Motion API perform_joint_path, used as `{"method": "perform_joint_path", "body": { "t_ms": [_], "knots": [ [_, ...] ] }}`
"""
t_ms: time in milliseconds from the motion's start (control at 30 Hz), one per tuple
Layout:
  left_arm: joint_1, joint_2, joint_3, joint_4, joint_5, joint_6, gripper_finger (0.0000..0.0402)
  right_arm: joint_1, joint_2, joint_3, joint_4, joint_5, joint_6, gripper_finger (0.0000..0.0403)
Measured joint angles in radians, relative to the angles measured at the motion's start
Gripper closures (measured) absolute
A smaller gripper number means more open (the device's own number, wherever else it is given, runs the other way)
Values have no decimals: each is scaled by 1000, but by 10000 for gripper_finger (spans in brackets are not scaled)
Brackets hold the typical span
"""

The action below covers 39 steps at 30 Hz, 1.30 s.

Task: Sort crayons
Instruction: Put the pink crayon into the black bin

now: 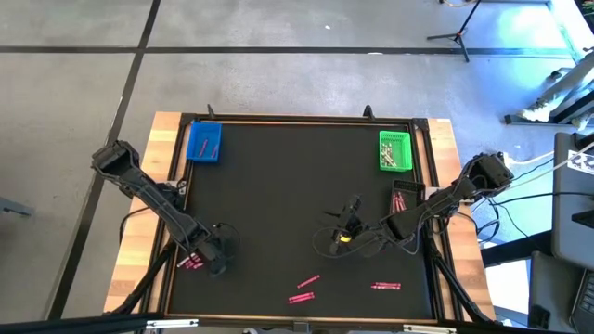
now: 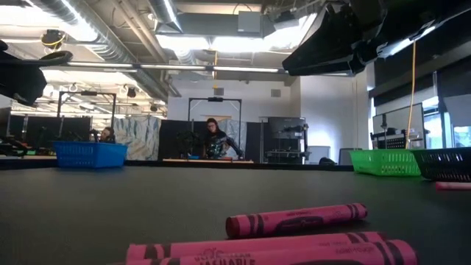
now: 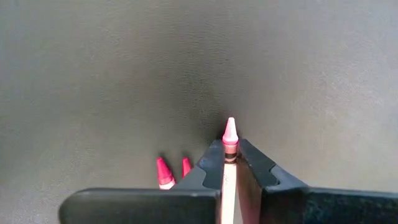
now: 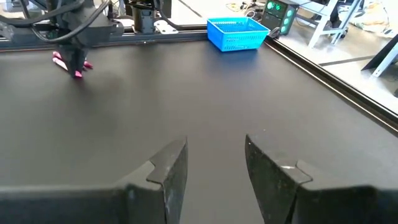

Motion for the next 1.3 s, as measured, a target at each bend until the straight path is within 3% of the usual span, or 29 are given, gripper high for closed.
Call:
{"method": "perform_joint_path", "body": {
  "t_ms": [333, 633, 733, 900, 1000, 1300],
  "knots": [
    [0, -38, 59, -6, -22, 160, 394, 0, 0, 0, 2, 0, 7, 244],
    [0, -73, 177, -12, -159, 404, 394, 0, 0, 0, 10, -28, 26, 243],
    [0, -73, 188, 22, -198, 527, 394, 0, 0, 0, 20, -55, 27, 226],
    [10, -73, 156, 175, -245, 708, 394, 0, 28, 0, 53, -80, 27, 172],
    [16, -73, 131, 284, -352, 812, 394, -2, 59, 0, 115, -85, -10, 148],
    [29, -73, -31, 744, -622, 1093, 395, -8, 161, 1, 381, -149, -191, 144]
  ]
}}
